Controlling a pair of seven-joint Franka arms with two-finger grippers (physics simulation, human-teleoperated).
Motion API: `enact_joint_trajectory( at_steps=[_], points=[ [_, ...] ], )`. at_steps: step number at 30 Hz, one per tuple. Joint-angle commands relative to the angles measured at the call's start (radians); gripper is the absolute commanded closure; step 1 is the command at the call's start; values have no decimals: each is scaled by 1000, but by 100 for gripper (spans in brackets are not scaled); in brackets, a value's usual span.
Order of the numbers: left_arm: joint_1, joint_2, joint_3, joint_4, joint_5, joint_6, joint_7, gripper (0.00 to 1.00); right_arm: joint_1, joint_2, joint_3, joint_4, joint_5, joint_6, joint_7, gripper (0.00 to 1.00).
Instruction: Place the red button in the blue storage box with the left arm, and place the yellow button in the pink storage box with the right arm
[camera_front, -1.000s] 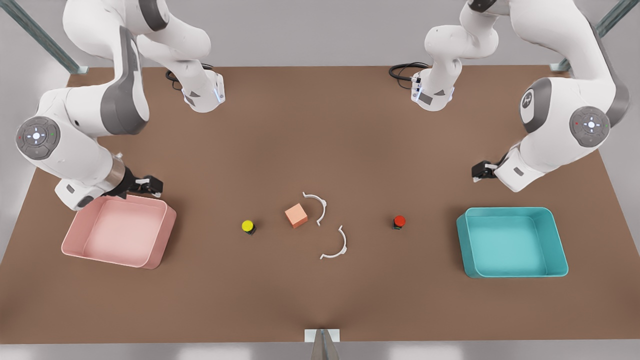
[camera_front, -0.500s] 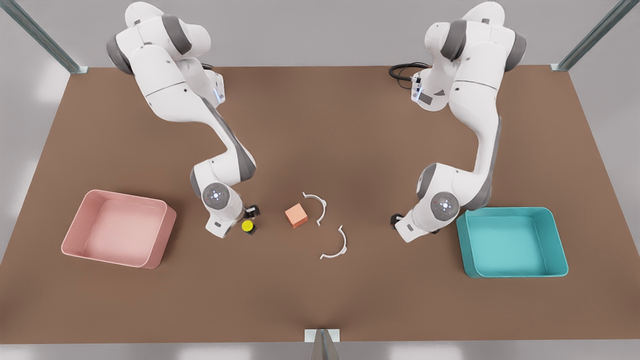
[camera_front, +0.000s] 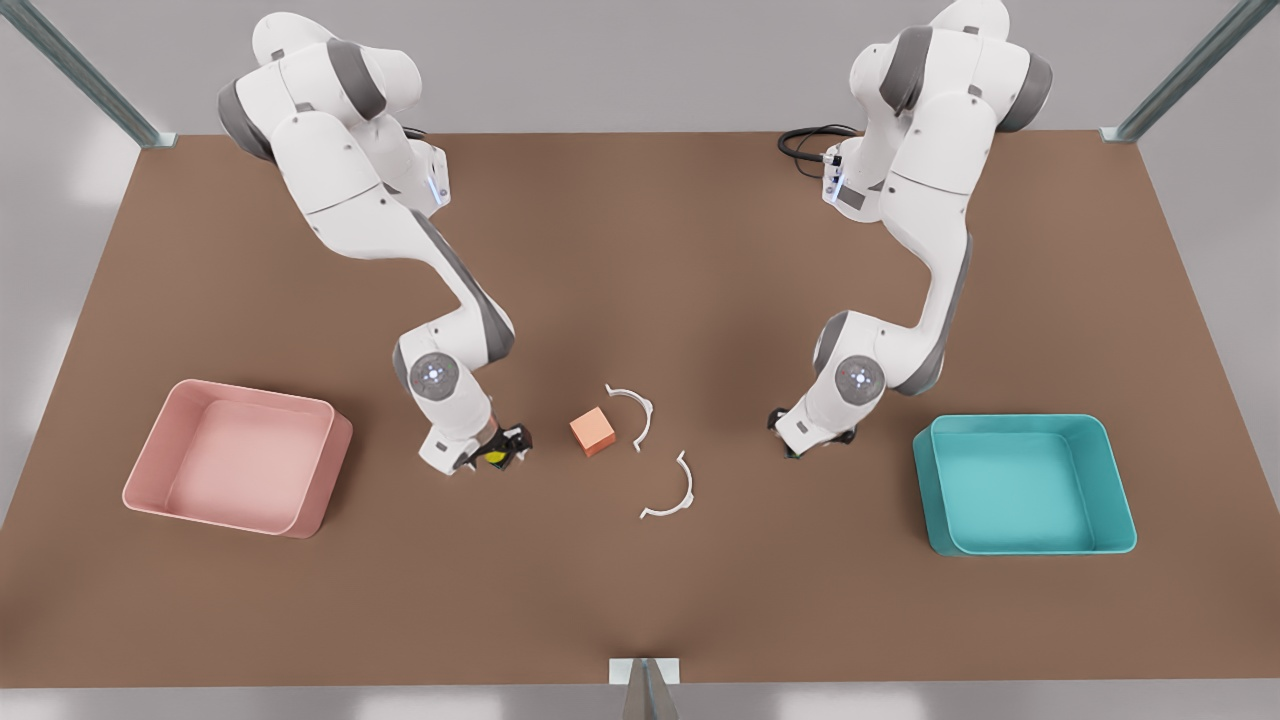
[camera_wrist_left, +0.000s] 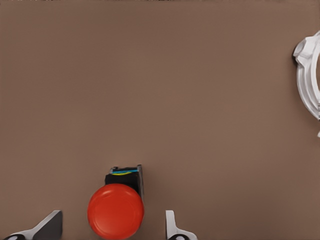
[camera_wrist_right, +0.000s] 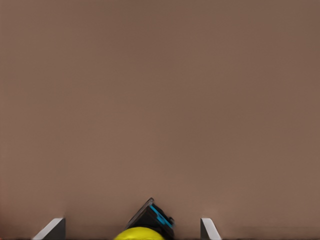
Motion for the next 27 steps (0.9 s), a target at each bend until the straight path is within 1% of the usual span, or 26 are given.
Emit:
enact_joint_trajectory(
  at_steps=[1,5,6,7,8,10,12,13,15,16,19,23,25,27],
  points=[
    [0,2,0,-7,2,116,-59,0,-1,-2,4,-19,1,31,60,0],
    [-3,19,0,-6,2,148,-59,0,-4,-4,13,-45,1,33,63,0],
    [-3,20,0,-6,2,151,-59,2,-4,-4,10,-45,1,34,63,0],
    [-5,20,0,-9,2,151,-59,7,-4,-2,4,-45,1,37,63,0],
    [-5,20,0,-9,2,151,-59,18,-6,-1,-2,-44,1,41,63,0],
    [-3,20,0,-9,2,153,-61,27,-9,6,-7,-38,1,57,65,1],
    [-2,22,0,-6,2,153,-61,29,-10,16,-10,-36,3,87,65,4],
    [-2,20,0,-4,2,153,-61,32,-10,22,-10,-36,3,99,65,5],
    [-2,20,0,-6,2,153,-61,38,-9,27,-11,-36,3,116,65,17],
    [0,22,0,-6,2,153,-67,42,-9,27,-10,-36,1,114,65,21],
    [-2,22,0,-6,0,153,-79,48,-9,27,-8,-44,1,114,65,24],
    [-3,13,0,-10,0,145,-90,50,-10,33,-10,-64,1,160,65,26],
    [0,-30,0,-10,0,98,-96,50,-10,36,-10,-68,1,163,65,28],
    [3,-63,3,-9,2,64,-94,50,-10,38,-11,-68,1,174,65,34]
  ],
)
